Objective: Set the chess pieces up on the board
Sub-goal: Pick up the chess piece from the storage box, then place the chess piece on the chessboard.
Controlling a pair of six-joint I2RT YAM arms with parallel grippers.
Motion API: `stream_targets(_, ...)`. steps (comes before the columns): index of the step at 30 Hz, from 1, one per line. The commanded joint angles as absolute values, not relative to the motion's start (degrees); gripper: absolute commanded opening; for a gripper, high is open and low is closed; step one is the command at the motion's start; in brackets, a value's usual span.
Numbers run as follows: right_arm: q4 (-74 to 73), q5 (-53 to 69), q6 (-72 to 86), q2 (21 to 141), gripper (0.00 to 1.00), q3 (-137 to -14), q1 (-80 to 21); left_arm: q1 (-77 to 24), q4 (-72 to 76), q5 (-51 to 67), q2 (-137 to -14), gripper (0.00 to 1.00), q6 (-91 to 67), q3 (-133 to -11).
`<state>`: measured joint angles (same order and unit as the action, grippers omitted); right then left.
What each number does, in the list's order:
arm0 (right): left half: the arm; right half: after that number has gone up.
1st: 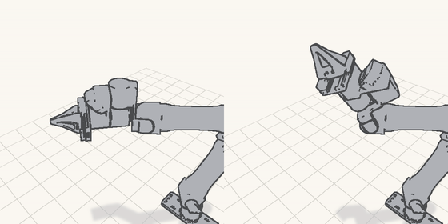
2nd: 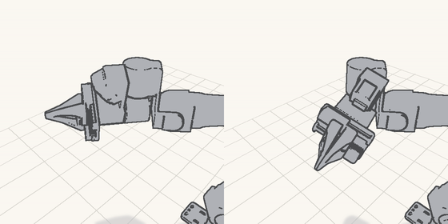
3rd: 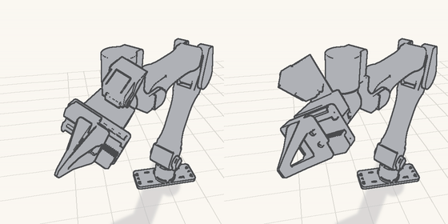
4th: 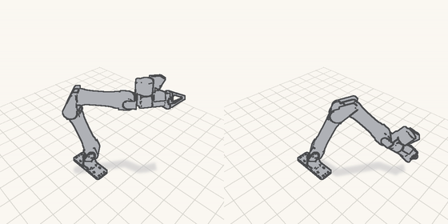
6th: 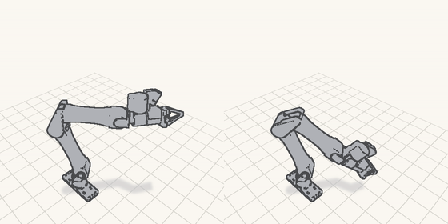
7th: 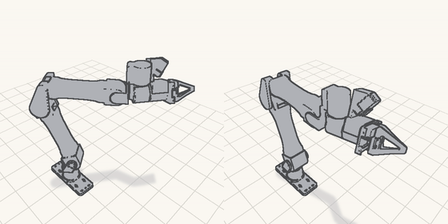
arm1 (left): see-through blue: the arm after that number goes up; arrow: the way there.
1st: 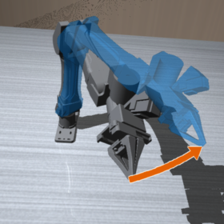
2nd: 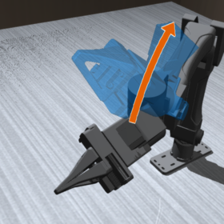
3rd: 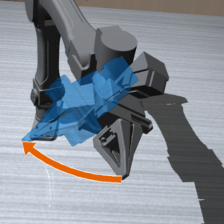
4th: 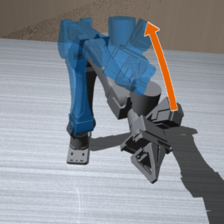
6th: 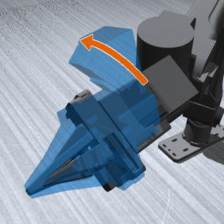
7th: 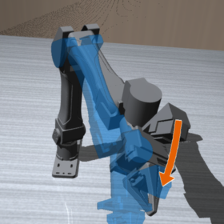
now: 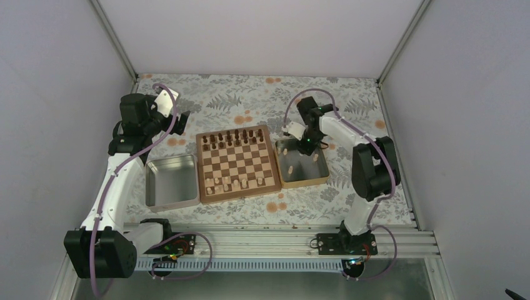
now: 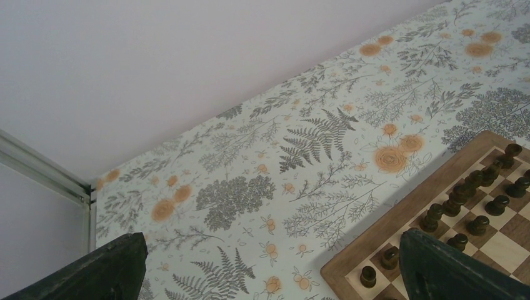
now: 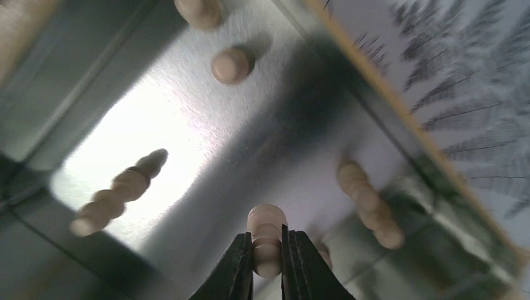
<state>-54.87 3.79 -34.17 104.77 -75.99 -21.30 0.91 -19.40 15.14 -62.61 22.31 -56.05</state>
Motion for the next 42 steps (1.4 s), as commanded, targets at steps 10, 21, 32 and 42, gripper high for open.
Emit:
stream_targets(10,-67.08,7.83,-31.23,98.84,0.06,-92.87,-37.01,1.14,-19.37,15.66,-62.37,1.0,22.68,-56.27)
stream_targets(21,-67.99,9.22,-31.31,107.94,0.06,-96.3,-47.18,1.15,-19.24,15.32,-62.93,1.0,22.76,-55.95)
stream_targets(32,-65.66,11.35,-30.95,110.38,0.06,-92.81,-51.81,1.09,-19.0,15.36,-63.1,1.0,22.85,-55.73)
stream_targets(42,-63.43,11.24,-30.42,111.76,0.06,-89.39,-54.74,1.1,-19.22,15.44,-63.0,1.0,22.76,-55.83)
